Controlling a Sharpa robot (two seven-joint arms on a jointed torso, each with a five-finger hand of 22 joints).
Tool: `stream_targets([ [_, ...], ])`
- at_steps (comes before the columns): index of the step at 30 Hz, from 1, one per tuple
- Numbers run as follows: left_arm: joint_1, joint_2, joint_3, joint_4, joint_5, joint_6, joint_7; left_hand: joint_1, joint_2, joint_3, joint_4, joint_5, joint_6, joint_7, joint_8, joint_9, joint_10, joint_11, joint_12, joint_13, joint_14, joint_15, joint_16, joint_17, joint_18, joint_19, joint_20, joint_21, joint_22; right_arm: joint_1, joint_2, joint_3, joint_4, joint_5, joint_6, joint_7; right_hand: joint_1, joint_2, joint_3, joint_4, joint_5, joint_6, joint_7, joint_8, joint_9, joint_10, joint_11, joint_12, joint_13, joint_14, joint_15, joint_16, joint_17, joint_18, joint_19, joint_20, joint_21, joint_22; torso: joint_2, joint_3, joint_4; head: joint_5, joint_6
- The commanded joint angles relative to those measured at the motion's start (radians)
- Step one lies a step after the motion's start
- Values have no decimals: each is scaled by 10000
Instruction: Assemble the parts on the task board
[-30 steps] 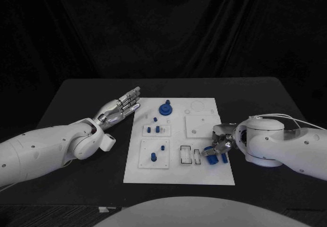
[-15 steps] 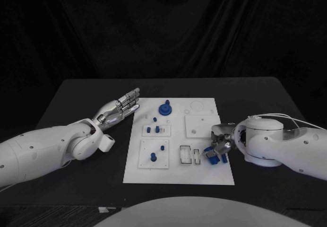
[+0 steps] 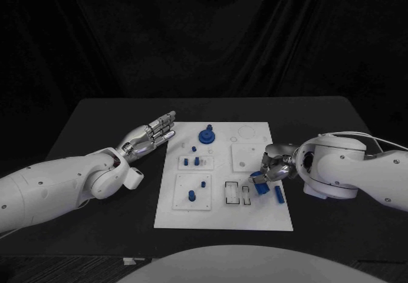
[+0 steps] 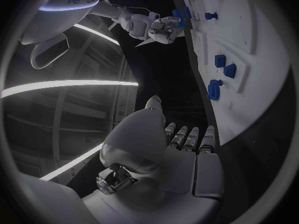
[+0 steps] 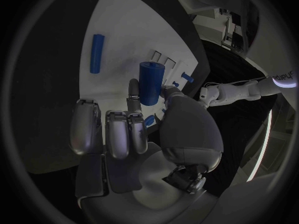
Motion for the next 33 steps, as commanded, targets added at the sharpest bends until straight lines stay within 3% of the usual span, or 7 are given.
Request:
stream_targets([
  [1, -16, 18, 9, 16, 5, 78, 100, 101, 22, 62, -13, 54, 6, 71, 52, 13, 6, 90, -5, 10, 32, 73, -36, -14, 140, 10, 52, -11, 12, 60, 139, -4, -28, 1502, -359, -142, 115, 272, 1359, -881, -376, 56, -68, 53, 122, 1041, -79, 25, 2635, 799, -55, -95, 1486, 22, -1, 20, -149, 1776, -5, -5, 3, 11, -1],
  [11, -16, 47, 9, -10, 5, 166, 1, 133, 31, 70, -11, 94, 32, 121, 56, 16, 5, 107, -5, 9, 32, 93, -36, -14, 139, 10, 63, -10, 13, 20, 653, -5, -262, 2046, 45, -420, -113, 352, 1440, -799, -981, -138, -13, 8, 303, 1041, -35, 25, 2635, 746, -24, -254, 1228, 86, -116, 44, -480, 1677, -3, -22, 16, 99, -1],
  [17, -16, 81, 9, -27, 5, 216, -33, 166, 49, 83, -11, 121, 45, 166, 58, 17, 5, 115, -6, 9, 32, 124, -36, -14, 134, 12, 79, -8, 15, -42, 970, -5, -412, 2096, 539, -627, -522, 375, 1342, -553, -1588, -351, 81, -143, 343, 1041, 46, 25, 2635, 713, 41, -366, 1051, 120, -177, 98, -691, 1618, 14, -2, 3, 158, -1],
  [24, -18, 108, 9, -45, 5, 265, -63, 183, 61, 91, -11, 133, 52, 182, 58, 18, 5, 118, -6, 9, 32, 142, -36, -14, 131, 14, 90, -6, 19, -100, 1285, -6, -630, 2109, 898, -792, -604, 427, 1330, -501, -1813, -363, 95, -177, 357, 1041, 61, 25, 2635, 709, 55, -388, 1017, 133, -192, 114, -761, 1601, 19, -1, 5, 169, -1],
  [33, -20, 125, 9, -51, 5, 316, -87, 215, 77, 103, -14, 153, 50, 203, 56, 16, 5, 122, -6, 9, 32, 192, -36, -14, 123, 17, 122, -3, 24, -228, 1510, -5, -785, 2112, 977, -813, -656, 467, 1319, -471, -2039, -442, 127, -247, 352, 1041, 89, 25, 2635, 659, 77, -530, 792, 191, -291, 135, -1055, 1515, 17, -1, -3, 195, -1],
])
